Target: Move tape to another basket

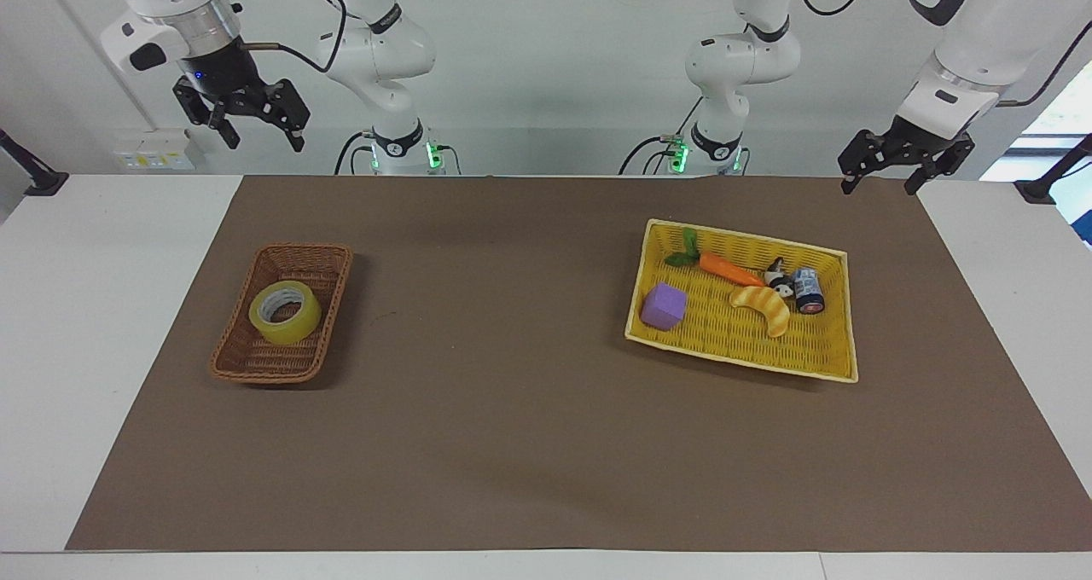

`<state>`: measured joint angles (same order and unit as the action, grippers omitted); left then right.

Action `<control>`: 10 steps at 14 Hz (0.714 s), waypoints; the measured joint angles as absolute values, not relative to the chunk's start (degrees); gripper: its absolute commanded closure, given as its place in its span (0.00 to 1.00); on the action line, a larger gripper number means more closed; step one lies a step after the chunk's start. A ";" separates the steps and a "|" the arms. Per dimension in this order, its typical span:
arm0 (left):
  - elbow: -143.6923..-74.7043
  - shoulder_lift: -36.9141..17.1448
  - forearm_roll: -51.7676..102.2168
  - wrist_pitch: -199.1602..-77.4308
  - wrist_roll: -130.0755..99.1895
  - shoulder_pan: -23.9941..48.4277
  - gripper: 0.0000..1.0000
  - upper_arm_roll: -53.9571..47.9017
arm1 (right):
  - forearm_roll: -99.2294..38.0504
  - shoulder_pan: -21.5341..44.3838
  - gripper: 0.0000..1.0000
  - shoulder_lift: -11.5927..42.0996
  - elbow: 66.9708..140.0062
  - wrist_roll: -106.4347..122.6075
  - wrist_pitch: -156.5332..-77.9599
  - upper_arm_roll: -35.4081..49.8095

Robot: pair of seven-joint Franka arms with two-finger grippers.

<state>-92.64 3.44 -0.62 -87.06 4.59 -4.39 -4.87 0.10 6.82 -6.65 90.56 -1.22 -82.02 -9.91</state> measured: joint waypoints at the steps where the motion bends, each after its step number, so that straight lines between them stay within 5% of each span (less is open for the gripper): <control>1: -91.93 3.19 -0.63 -86.42 4.59 -4.39 0.00 -4.86 | 0.10 6.59 0.00 -6.62 90.61 -0.85 -82.31 -9.63; 10: -91.20 2.51 -0.63 -85.77 4.55 -4.39 0.00 -4.95 | 0.24 4.96 0.00 -4.55 89.19 -0.82 -82.22 -7.51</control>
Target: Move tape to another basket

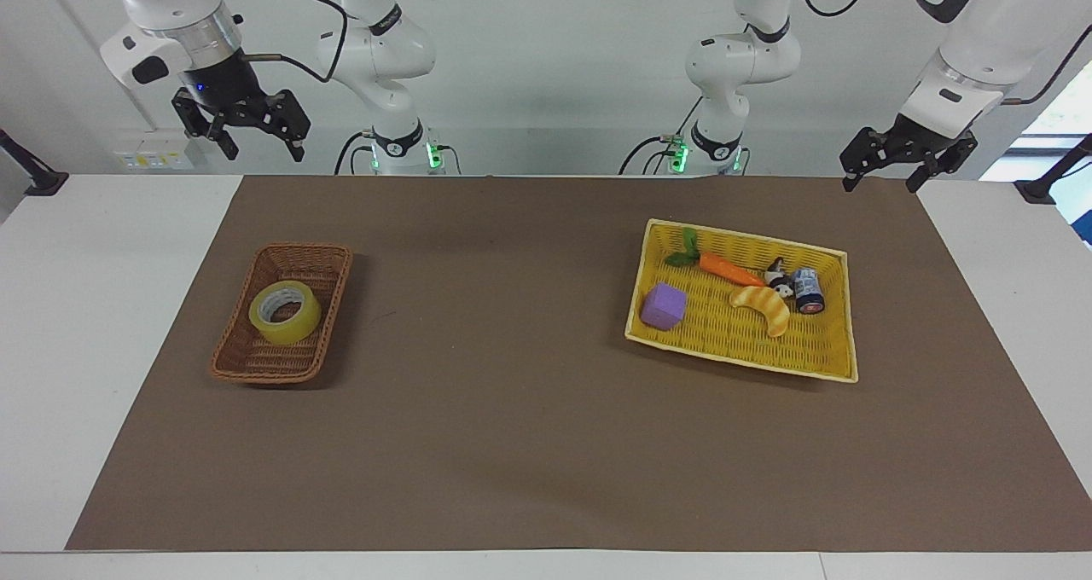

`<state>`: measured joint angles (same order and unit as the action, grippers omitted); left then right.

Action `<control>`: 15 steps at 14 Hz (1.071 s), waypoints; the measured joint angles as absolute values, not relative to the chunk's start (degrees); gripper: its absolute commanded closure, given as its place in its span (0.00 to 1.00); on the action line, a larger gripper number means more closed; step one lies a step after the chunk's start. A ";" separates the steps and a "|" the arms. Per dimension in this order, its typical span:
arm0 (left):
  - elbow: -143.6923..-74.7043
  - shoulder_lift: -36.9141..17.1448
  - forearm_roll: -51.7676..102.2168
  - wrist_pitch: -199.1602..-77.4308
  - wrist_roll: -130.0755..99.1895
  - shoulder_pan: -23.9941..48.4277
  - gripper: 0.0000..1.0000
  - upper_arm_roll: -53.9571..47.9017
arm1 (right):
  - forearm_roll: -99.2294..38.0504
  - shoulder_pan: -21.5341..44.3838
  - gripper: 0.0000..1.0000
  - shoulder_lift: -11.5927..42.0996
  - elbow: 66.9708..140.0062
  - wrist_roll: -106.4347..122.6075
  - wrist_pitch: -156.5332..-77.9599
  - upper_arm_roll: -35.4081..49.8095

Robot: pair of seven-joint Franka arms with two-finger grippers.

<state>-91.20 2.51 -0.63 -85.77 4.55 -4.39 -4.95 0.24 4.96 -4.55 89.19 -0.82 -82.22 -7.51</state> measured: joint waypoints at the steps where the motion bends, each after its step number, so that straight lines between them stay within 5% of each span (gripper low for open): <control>1: -91.20 2.49 -0.63 -85.77 4.42 -4.39 0.00 -4.92 | 0.25 4.88 0.00 -4.62 89.32 -0.82 -82.16 -7.58; 15: -91.20 2.46 -0.62 -85.71 4.20 -4.84 0.00 -4.92 | 0.60 4.85 0.00 -4.77 90.87 0.01 -86.19 -7.93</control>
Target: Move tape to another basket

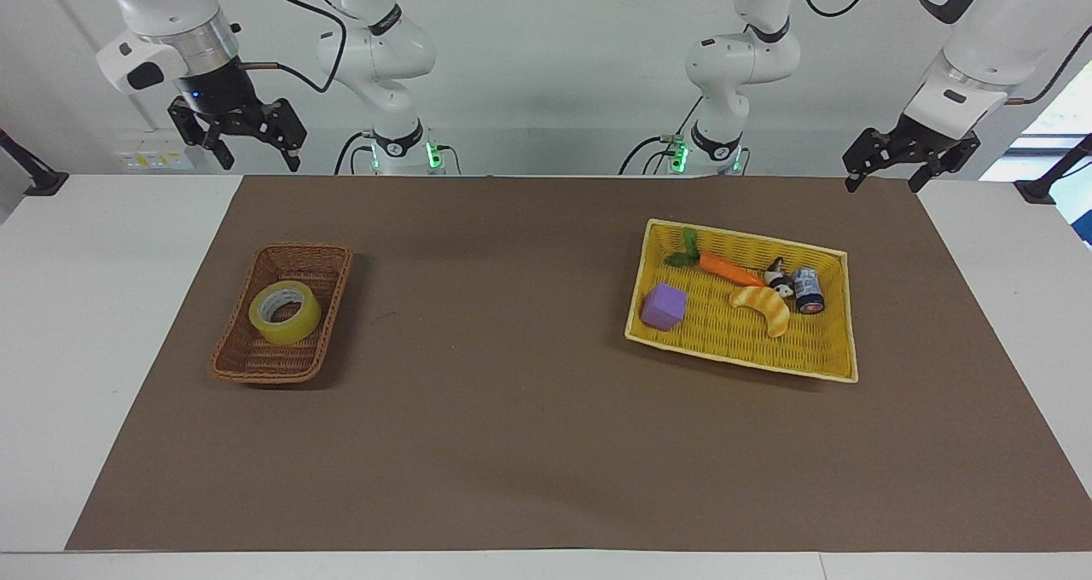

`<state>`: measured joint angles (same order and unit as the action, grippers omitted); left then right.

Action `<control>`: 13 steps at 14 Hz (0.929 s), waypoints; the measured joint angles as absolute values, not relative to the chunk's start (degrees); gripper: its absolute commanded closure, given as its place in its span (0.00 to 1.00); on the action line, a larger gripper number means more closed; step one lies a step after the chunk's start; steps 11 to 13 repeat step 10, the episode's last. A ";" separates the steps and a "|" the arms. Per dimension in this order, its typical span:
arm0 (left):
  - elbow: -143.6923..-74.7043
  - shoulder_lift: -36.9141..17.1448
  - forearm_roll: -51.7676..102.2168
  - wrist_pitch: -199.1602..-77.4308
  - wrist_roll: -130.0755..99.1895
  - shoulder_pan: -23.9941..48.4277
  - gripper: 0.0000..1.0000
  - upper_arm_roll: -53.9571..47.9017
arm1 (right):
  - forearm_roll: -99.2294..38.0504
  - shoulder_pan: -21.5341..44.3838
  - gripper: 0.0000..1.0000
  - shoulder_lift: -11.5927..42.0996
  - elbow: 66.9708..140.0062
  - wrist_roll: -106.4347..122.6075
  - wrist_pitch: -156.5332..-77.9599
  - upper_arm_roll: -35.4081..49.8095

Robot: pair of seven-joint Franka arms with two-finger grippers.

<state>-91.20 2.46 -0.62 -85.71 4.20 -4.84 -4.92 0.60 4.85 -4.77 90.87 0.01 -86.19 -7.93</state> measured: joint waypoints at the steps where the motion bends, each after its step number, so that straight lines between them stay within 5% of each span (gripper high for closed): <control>1: -91.20 2.46 -0.62 -85.71 4.20 -4.84 0.00 -4.91 | 1.62 4.84 0.00 -4.79 90.88 1.50 -85.93 -7.98; 13: -91.20 2.46 -0.62 -85.70 4.20 -4.84 0.00 -4.91 | 1.37 4.85 0.00 -4.82 90.89 2.37 -85.69 -7.90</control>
